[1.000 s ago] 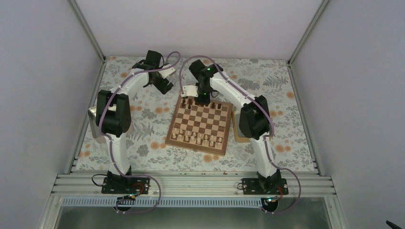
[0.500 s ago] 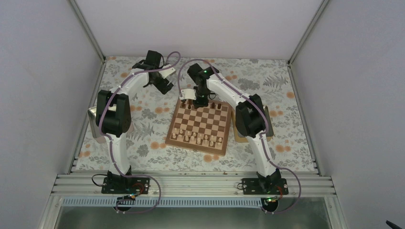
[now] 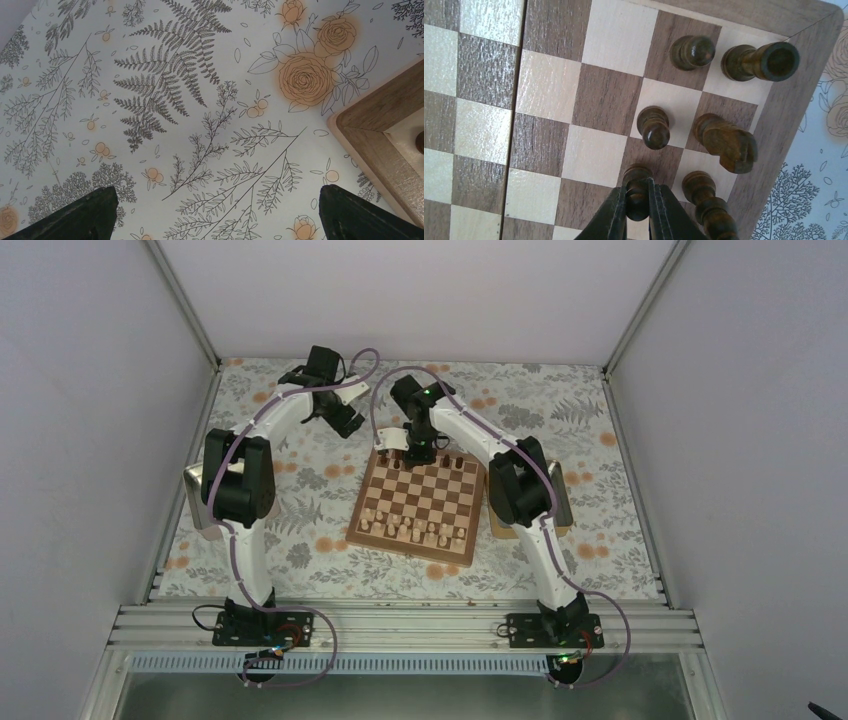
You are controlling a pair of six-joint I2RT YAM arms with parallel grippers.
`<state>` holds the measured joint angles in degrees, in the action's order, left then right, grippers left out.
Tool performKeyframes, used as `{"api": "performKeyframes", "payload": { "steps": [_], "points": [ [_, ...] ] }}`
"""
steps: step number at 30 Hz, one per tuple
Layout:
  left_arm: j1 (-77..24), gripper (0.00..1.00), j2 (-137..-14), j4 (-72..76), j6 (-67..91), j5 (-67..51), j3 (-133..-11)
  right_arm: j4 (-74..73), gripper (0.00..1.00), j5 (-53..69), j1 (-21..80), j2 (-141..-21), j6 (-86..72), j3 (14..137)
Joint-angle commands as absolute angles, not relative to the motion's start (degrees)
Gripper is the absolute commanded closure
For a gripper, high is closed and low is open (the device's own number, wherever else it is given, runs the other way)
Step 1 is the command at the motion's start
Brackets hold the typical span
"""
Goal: Set up the chess pieces on the board
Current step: Place the chess piece on the chessboard.
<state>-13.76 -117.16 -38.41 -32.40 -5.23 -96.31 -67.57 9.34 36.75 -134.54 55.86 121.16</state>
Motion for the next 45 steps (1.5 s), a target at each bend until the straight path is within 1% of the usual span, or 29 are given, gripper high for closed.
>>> {"api": "performKeyframes", "payload": {
  "steps": [1,15,24,26,30,38,41,45],
  "points": [
    [-14.0,0.0,-117.4,-38.8,-33.0,-6.5,-97.6,-66.8,0.9,9.7,37.4,-135.4,56.2,123.2],
    [-14.1,0.0,-117.4,-39.0,-33.0,-6.7,-97.5,-66.8,0.89,9.4,37.4,-136.3,56.5,123.2],
    [-14.1,0.0,-117.2,-38.9,-33.1,-6.4,-97.5,-66.0,0.8,9.2,37.4,-135.6,56.3,123.0],
    [-14.1,0.0,-117.2,-38.9,-33.0,-6.4,-97.5,-65.8,0.76,9.0,37.4,-135.2,56.2,122.9],
    [-14.1,0.0,-117.2,-39.0,-33.0,-6.5,-97.5,-66.1,0.76,9.1,37.4,-134.0,56.2,123.4],
    [-14.5,0.0,-117.5,-39.2,-33.1,-6.0,-98.1,-70.1,0.78,11.9,37.6,-126.9,55.4,123.7],
    [-14.6,0.0,-117.6,-39.3,-33.1,-5.7,-98.1,-70.3,0.81,11.7,37.2,-121.9,54.7,119.8],
    [-14.5,0.0,-117.8,-39.2,-33.1,-5.3,-97.9,-68.7,0.81,11.4,34.4,-114.1,52.9,111.2]
  ]
}}
